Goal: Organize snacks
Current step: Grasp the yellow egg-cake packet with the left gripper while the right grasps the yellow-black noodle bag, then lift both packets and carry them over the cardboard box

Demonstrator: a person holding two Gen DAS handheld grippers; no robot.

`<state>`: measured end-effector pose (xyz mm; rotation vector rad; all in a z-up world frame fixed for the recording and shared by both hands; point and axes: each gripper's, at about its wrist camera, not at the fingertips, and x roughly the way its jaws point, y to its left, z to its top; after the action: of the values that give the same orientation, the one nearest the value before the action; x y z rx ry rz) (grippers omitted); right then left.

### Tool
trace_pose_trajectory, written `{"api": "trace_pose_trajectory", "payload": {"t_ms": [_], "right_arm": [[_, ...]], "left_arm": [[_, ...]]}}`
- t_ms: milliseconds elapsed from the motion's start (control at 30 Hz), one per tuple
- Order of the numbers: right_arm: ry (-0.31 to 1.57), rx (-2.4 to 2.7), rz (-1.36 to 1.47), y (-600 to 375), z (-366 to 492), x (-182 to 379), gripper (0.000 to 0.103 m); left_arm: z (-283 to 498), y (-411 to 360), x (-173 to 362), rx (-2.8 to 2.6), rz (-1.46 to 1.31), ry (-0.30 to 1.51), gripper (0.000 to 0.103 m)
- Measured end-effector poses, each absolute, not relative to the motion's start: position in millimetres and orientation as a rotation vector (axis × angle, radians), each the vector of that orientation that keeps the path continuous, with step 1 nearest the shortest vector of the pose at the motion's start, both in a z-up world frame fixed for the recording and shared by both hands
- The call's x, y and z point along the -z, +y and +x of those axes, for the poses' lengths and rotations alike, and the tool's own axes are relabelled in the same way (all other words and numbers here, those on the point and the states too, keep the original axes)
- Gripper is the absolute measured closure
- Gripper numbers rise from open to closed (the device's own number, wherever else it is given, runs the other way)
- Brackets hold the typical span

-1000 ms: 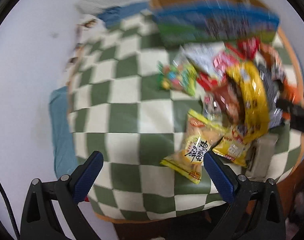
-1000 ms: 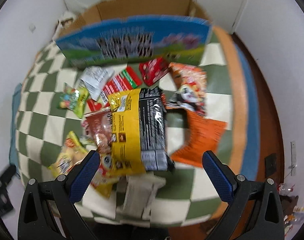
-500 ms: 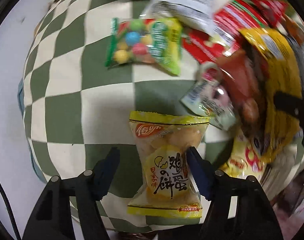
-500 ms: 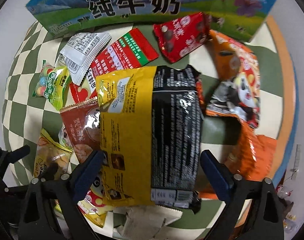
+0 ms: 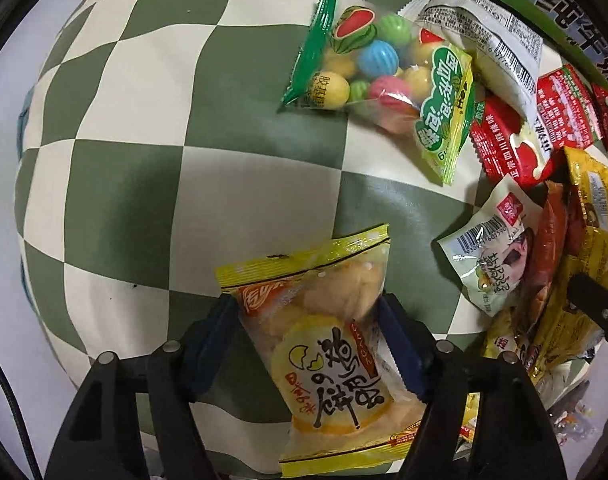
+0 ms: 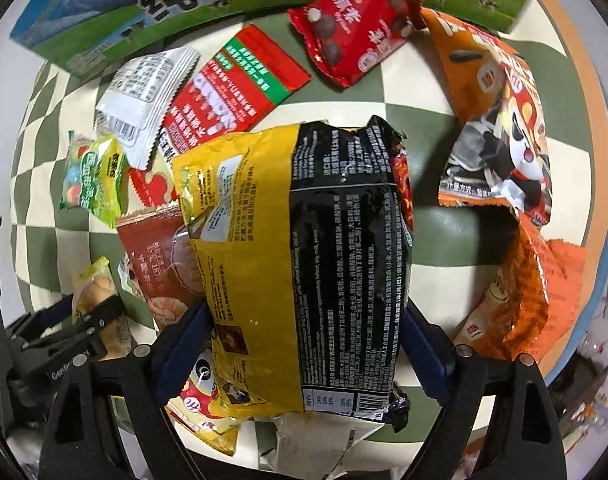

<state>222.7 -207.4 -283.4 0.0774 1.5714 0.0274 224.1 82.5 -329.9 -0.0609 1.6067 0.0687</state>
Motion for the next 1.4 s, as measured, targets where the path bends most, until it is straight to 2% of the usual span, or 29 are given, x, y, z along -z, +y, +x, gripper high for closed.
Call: {"api": "trace_pose_trajectory", "payload": {"t_ms": [67,233,533,800,967,1133,1267,1300,1400], "right_arm": [[1.575,-0.005,0.071,-201,225,289,0.011],[1.550,0.039,0.076,-195,227,295,0.013],[1.511,0.021,0.145,-175,210,272,0.013],[1.422,-0.083,0.209,-174,214,219,0.013],[1.346,-0.106,0.224,-190,236,180,0.013],[1.365,-0.082,0.214,-187,246,180,0.013],[1.392,-0.069,0.225,-188,245,181,0.013],[1.399,-0.064,0.236,-187,244,183,0.013],[1.405,-0.058,0.255,-195,241,184,0.013]], "left_arm": [[211,86,338,-0.053,-0.080,1.593,0.033],[206,84,316,-0.021,-0.068,1.568,0.050],[207,68,275,0.020,-0.016,1.498,0.057],[229,56,198,0.069,-0.035,1.366,0.063],[260,28,217,0.073,-0.002,1.371,0.063],[273,37,278,0.069,-0.148,1.560,0.061],[275,42,267,0.071,-0.235,1.545,0.062],[274,40,257,0.083,-0.238,1.521,0.060],[279,28,243,0.095,-0.214,1.496,0.047]]}}
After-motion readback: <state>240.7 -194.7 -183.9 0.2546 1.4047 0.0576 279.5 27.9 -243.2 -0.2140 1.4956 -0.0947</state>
